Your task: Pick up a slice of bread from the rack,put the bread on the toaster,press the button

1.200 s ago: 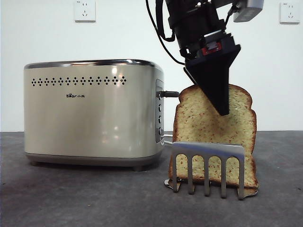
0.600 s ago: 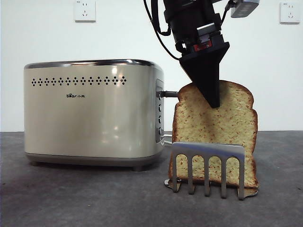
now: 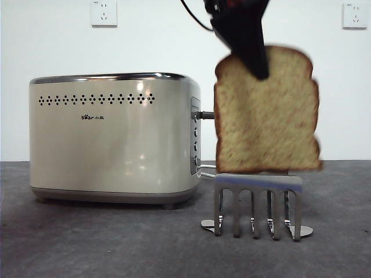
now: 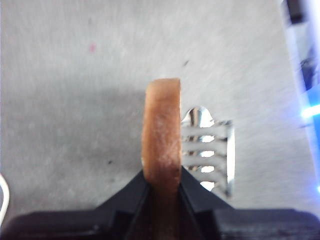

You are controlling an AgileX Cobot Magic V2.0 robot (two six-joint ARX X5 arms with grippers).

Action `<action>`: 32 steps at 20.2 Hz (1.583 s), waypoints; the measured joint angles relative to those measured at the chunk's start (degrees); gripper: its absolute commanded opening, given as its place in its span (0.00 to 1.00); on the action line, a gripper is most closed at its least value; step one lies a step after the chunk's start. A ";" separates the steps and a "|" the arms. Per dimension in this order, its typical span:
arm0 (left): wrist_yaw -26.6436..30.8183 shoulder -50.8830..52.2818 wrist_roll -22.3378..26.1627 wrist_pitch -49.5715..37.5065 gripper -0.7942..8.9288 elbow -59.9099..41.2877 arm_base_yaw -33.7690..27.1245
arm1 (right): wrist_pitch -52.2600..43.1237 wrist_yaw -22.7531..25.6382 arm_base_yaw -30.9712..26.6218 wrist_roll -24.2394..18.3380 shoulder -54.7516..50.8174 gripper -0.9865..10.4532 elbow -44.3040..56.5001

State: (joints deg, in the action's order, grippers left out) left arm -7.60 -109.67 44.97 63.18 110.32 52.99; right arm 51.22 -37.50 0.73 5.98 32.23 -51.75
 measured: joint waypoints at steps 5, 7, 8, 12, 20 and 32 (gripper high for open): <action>-2.40 9.16 0.04 2.45 0.07 0.00 1.22 | 0.00 1.46 0.00 -0.02 0.31 0.09 0.00; -1.81 14.05 1.53 3.74 0.07 0.00 1.86 | -0.02 1.51 0.00 -0.07 0.98 0.09 0.00; 0.44 16.66 3.10 5.44 0.07 0.00 2.10 | 0.00 1.51 0.00 -0.48 1.55 0.09 0.00; 11.37 23.52 11.37 12.24 0.07 0.00 1.46 | -0.02 1.51 0.00 -1.07 3.45 0.09 0.00; 15.41 26.10 18.62 12.63 0.07 0.00 -10.64 | -0.07 1.51 0.00 -1.51 3.65 0.09 0.00; 11.85 26.05 24.02 12.63 0.07 0.00 -17.94 | -0.02 1.51 0.00 -2.19 3.65 0.09 0.00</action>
State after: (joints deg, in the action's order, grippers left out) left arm 4.25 -83.61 68.99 75.81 110.32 35.05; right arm 51.20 -35.99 0.73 3.79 35.88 -51.75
